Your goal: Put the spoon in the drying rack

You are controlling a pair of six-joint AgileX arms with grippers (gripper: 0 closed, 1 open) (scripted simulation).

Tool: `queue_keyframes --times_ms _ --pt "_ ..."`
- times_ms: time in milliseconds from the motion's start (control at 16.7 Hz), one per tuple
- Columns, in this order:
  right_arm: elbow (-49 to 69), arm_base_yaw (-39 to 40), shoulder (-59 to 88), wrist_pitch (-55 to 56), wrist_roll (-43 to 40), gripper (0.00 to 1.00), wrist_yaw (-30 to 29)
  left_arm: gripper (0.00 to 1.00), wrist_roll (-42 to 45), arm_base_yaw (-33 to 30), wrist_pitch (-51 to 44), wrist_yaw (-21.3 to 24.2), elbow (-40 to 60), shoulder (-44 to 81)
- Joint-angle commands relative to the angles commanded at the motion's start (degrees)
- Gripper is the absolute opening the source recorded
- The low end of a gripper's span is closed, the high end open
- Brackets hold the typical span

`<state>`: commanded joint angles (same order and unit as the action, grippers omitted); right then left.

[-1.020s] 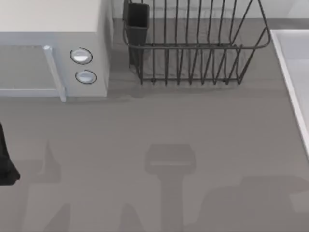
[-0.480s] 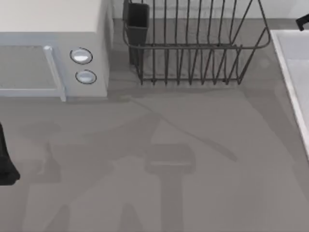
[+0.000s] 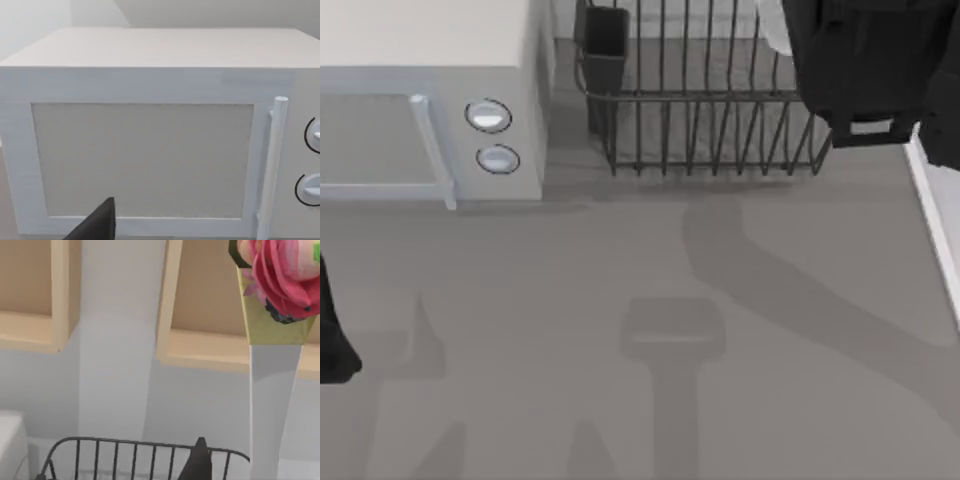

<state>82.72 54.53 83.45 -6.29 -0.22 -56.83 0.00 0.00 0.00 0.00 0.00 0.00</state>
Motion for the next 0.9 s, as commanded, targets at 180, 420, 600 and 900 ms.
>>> queue_keyframes --times_ms 180,420,600,900 --pt "-0.3 4.6 -0.8 4.6 1.9 0.00 -3.7 1.00 0.0 0.0 0.0 0.0 0.0 0.0" --pt "-0.4 4.9 -0.9 4.9 2.0 0.00 -4.0 1.00 0.0 0.0 0.0 0.0 0.0 0.0" --pt "-0.3 4.1 0.2 5.6 2.1 0.00 -3.4 1.00 0.0 0.0 0.0 0.0 0.0 0.0" --pt "-1.4 -2.9 11.4 18.0 1.8 0.00 2.5 1.00 0.0 0.0 0.0 0.0 0.0 0.0"
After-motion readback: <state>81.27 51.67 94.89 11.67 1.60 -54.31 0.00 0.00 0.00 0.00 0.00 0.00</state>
